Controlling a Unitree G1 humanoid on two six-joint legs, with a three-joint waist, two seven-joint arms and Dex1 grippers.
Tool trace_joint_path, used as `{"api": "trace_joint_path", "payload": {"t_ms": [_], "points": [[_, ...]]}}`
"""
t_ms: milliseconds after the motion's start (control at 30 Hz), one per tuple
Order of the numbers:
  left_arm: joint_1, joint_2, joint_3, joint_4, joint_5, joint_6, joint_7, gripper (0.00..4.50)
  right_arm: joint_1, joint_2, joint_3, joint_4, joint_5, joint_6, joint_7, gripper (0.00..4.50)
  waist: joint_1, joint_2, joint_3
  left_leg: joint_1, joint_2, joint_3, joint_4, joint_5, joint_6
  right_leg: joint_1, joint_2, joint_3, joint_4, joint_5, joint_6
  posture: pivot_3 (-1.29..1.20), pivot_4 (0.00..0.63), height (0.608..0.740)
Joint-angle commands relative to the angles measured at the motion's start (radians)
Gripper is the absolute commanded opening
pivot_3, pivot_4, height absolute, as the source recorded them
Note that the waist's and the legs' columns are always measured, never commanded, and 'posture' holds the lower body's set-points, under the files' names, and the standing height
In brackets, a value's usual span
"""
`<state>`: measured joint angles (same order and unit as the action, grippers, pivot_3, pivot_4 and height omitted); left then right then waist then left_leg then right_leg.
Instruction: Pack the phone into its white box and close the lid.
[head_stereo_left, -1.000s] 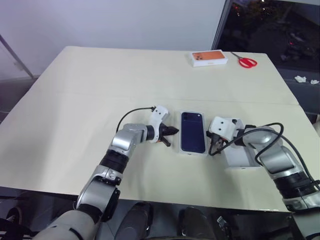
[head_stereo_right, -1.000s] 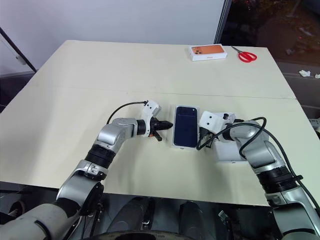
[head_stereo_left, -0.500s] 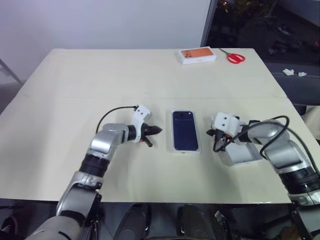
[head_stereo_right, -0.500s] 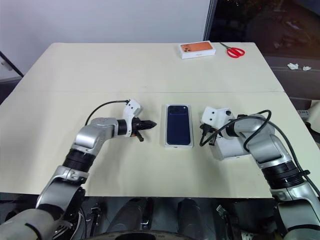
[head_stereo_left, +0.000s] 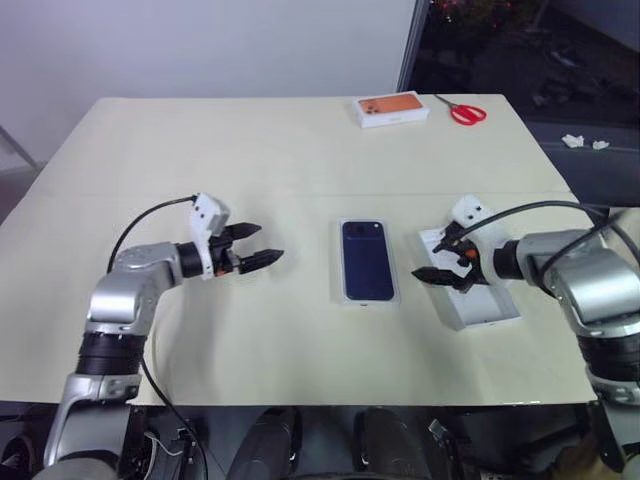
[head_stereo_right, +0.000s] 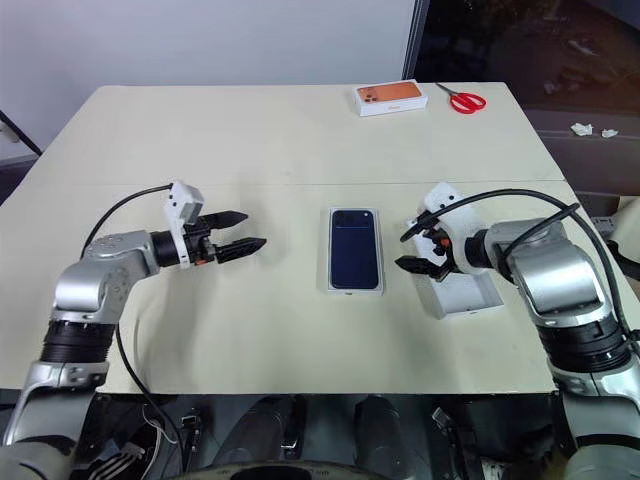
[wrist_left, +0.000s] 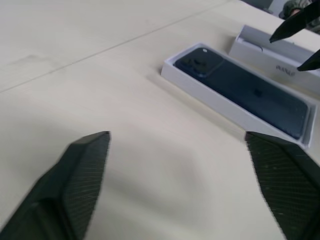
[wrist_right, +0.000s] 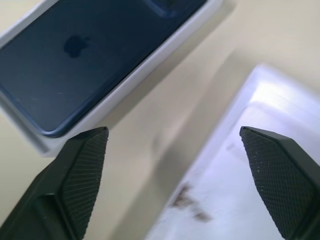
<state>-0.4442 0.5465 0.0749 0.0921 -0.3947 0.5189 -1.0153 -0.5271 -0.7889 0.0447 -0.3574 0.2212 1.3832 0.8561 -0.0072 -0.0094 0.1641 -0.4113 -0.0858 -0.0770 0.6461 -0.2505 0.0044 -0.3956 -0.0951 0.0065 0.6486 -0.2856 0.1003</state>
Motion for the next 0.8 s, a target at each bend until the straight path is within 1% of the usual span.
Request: {"api": "trace_joint_path", "payload": {"t_ms": [33,100,167,267,367,500,600,633,667,800], "points": [[0.017,0.012,0.059,-0.044,-0.036,-0.103,-0.023,4.47,-0.021,0.011,-0.049,-0.102,0.028,0.198,-0.084,4.50,0.001,0.000,0.000,-0.001,0.000,0.000,0.000,0.000,0.000,-0.001,0.000,0.000,0.000,0.000,0.000,0.00,0.150,0.740],[0.036,0.014,0.073,-0.056,-0.047,-0.138,-0.031,4.47,0.005,-0.021,-0.021,-0.147,0.039,0.228,-0.127,4.50,0.003,0.000,0.000,-0.004,0.000,0.000,0.001,0.000,0.000,-0.004,0.000,0.000,0.000,0.000,0.000,0.00,0.150,0.740],[0.064,0.020,0.087,-0.084,-0.078,-0.140,-0.049,4.47,0.034,-0.022,-0.036,-0.154,0.033,0.231,-0.189,4.50,0.003,0.000,0.000,-0.008,0.000,0.000,0.001,0.000,0.000,-0.008,0.000,0.000,0.001,0.000,0.000,0.00,0.150,0.740],[0.124,0.039,0.092,-0.131,-0.089,-0.180,-0.086,4.47,0.075,0.011,-0.088,-0.134,0.056,0.231,-0.270,4.50,0.002,0.000,0.000,-0.010,-0.001,0.000,0.001,0.000,0.000,-0.010,0.000,0.000,0.001,0.000,0.000,0.00,0.150,0.740],[0.176,0.062,0.093,-0.164,-0.097,-0.208,-0.113,4.47,0.108,0.065,-0.124,-0.137,0.113,0.231,-0.343,4.50,-0.002,0.000,0.000,-0.011,0.000,0.000,0.001,0.000,0.000,-0.010,0.000,0.000,0.001,0.000,0.000,0.00,0.150,0.740],[0.195,0.071,0.090,-0.183,-0.103,-0.211,-0.107,4.47,0.098,0.115,-0.161,-0.125,0.181,0.231,-0.444,4.50,-0.003,0.000,0.000,-0.009,0.000,0.000,0.001,0.001,-0.001,-0.010,0.000,0.000,0.003,0.000,0.000,0.00,0.150,0.740],[0.194,0.063,0.087,-0.197,-0.108,-0.210,-0.086,4.50,0.102,0.129,-0.171,-0.134,0.252,0.231,-0.501,3.70,-0.003,0.000,0.000,-0.009,0.000,0.000,0.001,0.001,-0.001,-0.010,0.000,0.000,0.003,0.000,0.000,0.00,0.150,0.740],[0.193,0.061,0.084,-0.202,-0.110,-0.209,-0.080,4.50,0.109,0.132,-0.172,-0.137,0.271,0.231,-0.523,3.18,-0.004,0.000,0.000,-0.009,0.000,0.000,0.001,0.001,0.000,-0.010,0.000,0.000,0.003,0.000,0.000,0.00,0.150,0.740],[0.193,0.060,0.082,-0.206,-0.111,-0.208,-0.074,4.50,0.115,0.128,-0.165,-0.142,0.286,0.231,-0.543,2.77,-0.004,0.000,0.000,-0.009,0.000,0.000,0.001,0.001,0.000,-0.010,0.000,0.000,0.003,0.000,0.000,0.00,0.150,0.740],[0.195,0.061,0.077,-0.220,-0.116,-0.206,-0.060,4.50,0.134,0.136,-0.159,-0.153,0.351,0.231,-0.626,0.69,-0.003,0.000,0.000,-0.009,0.000,0.000,0.001,0.001,0.000,-0.010,0.000,0.000,0.003,0.000,0.000,0.00,0.150,0.740]]}}
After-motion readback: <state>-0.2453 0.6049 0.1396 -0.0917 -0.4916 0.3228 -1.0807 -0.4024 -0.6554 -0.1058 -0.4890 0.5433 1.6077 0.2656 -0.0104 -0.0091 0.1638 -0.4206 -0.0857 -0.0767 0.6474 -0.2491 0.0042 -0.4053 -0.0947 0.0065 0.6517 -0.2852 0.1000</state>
